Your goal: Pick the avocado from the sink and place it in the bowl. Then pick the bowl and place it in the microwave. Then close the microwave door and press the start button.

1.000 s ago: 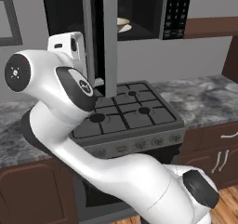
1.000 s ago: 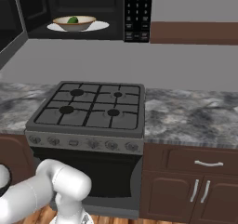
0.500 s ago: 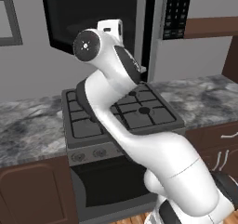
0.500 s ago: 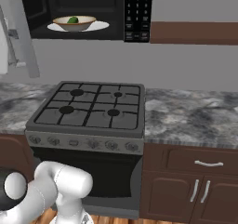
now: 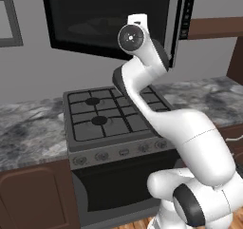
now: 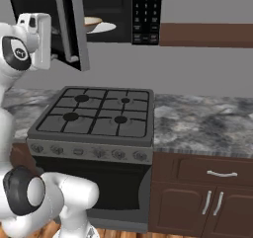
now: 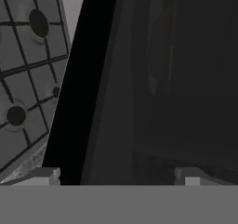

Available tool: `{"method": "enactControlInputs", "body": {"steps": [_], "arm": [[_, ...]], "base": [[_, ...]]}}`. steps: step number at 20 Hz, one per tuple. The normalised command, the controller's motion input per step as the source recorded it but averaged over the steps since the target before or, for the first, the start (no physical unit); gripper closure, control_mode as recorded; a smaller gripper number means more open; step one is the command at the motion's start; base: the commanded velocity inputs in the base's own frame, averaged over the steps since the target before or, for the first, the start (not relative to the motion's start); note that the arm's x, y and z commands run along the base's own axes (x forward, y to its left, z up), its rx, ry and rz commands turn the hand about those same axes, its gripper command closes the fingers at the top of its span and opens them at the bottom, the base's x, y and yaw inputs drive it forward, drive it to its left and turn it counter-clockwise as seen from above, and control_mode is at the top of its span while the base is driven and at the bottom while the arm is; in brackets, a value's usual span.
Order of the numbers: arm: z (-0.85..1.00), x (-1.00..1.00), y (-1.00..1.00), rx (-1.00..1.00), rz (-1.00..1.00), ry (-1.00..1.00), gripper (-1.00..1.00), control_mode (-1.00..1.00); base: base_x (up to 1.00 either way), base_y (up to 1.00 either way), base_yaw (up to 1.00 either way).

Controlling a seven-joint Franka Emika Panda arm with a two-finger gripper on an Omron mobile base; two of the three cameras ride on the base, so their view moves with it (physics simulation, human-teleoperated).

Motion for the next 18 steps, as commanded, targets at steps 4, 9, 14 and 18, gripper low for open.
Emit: {"method": "enactControlInputs", "body": {"steps": [4,9,14,18], "arm": [[0.02,0.91,-0.3,0.0,0.14,-0.04,-1.0,-1.0],[0.09,0.86,-0.33,0.0,0.14,-0.02,-1.0,-1.0],[0.04,0.76,-0.32,0.0,0.12,0.0,-1.0,-1.0],[0.0,0.44,-0.14,0.0,0.12,0.0,-1.0,-1.0]], "base": [[0.0,0.0,0.0],[0.0,0.0,0.0],[0.0,0.0,0.0],[0.0,0.0,0.0]]}}
